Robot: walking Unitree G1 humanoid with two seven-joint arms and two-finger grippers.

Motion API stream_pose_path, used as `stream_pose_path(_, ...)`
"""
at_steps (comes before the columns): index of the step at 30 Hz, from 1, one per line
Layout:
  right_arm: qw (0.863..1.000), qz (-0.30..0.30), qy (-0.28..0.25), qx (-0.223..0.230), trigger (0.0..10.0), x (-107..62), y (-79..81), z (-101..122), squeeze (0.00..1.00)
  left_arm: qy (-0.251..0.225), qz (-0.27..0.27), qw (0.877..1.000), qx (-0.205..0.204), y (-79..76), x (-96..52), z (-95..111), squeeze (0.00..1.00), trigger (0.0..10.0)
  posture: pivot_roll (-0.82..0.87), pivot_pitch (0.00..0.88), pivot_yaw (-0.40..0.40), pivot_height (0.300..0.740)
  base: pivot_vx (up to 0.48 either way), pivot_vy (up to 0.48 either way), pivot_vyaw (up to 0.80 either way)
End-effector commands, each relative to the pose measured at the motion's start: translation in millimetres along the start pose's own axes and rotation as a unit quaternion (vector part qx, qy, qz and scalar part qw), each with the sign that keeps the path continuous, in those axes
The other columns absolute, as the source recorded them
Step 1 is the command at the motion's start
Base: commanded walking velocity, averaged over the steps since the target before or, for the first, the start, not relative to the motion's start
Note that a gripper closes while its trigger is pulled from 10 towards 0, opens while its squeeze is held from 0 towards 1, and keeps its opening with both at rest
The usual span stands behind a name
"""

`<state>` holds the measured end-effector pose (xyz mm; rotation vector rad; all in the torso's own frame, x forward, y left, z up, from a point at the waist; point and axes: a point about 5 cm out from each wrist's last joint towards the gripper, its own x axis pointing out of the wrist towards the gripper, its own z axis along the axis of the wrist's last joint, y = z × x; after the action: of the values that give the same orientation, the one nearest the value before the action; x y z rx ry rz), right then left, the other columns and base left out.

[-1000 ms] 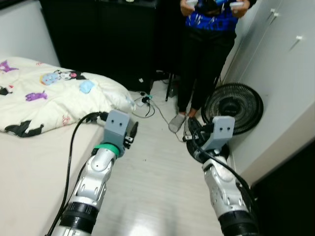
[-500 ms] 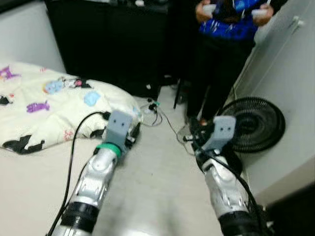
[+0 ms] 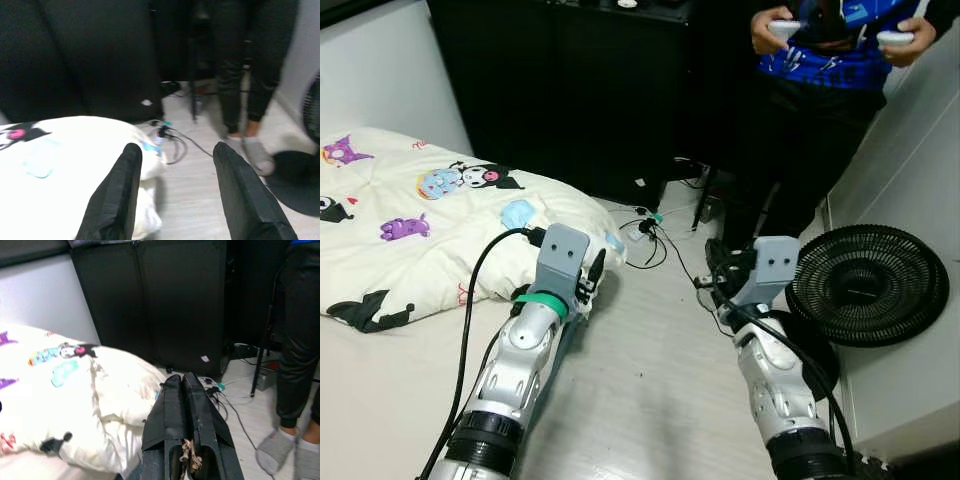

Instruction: Clean up the room

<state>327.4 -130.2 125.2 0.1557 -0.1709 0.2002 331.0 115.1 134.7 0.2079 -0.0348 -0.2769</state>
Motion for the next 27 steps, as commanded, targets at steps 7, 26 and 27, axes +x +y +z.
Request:
stream_pose_path(7,0.995,-0.023,0.091,-0.038,10.0,-24.0,-15.1,-42.5,0.00,0.085,-0.062,0.994,0.029,-13.6,-14.9,-46.4,0.00,10.0,0.00,0.023,0.021,0.740,0.000,0.000,0.80)
stream_pose_path(26,0.988,-0.061,0.140,-0.037,10.0,-49.7,-32.1,-69.4,0.00,0.140,-0.073,0.985,0.071,-12.2,-33.4,-82.7,0.00,10.0,-0.01,0.020,0.013,0.740,0.000,0.000,0.77)
stream_pose_path(27,0.988,-0.061,0.140,-0.037,10.0,-49.7,-32.1,-69.4,0.00,0.140,-0.073,0.985,0.071,-12.2,-33.4,-82.7,0.00,10.0,-0.01,0.020,0.013,0.740,0.000,0.000,0.74)
